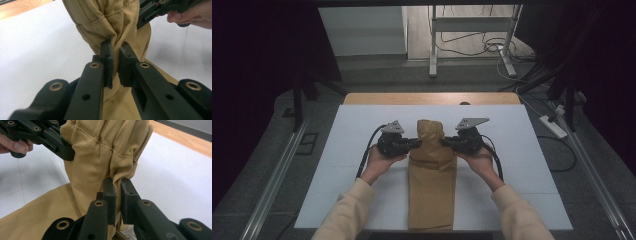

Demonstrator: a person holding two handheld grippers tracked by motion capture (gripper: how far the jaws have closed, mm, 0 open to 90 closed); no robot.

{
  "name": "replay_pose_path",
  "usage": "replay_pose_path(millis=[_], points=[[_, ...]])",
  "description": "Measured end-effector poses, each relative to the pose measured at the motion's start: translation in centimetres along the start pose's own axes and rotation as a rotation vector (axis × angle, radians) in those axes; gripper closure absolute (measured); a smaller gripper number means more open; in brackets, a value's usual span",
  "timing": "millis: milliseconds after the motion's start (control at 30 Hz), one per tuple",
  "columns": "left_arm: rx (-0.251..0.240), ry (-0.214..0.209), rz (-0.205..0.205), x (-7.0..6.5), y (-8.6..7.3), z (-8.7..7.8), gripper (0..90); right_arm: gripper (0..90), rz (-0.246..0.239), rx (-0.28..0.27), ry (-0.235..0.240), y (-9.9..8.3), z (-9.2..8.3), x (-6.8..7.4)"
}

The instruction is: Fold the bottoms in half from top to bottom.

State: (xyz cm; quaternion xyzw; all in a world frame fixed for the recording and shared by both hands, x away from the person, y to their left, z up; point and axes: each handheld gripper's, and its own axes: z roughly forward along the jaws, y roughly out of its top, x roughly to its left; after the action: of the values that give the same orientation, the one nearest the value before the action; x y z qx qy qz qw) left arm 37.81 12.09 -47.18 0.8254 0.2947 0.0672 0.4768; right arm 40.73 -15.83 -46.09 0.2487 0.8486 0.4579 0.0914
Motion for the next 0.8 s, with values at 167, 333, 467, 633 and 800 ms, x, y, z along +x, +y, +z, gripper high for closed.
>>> replay_pose_path(millis=[167,333,467,633,800], points=[[0.002,-0.004,0.002,-0.3,-0.1,0.0,82.3,83.6,0.005,0.002,0.005,-0.2,-0.1,0.2],[0.005,-0.009,0.002,-0.5,-0.3,-0.1,82.3,83.5,0.005,-0.001,0.013,-0.5,-0.2,0.3],[0.009,-0.011,0.003,-0.6,-0.5,-0.1,82.3,83.5,0.005,0.002,0.022,-0.7,-0.3,0.5],[0.013,-0.013,0.005,-0.9,-0.6,-0.1,82.2,83.5,0.011,0.005,0.027,-1.0,-0.4,0.7],[0.015,-0.019,0.006,-1.1,-0.9,-0.2,82.2,83.5,0.013,0.012,0.035,-1.2,-0.5,0.9]])
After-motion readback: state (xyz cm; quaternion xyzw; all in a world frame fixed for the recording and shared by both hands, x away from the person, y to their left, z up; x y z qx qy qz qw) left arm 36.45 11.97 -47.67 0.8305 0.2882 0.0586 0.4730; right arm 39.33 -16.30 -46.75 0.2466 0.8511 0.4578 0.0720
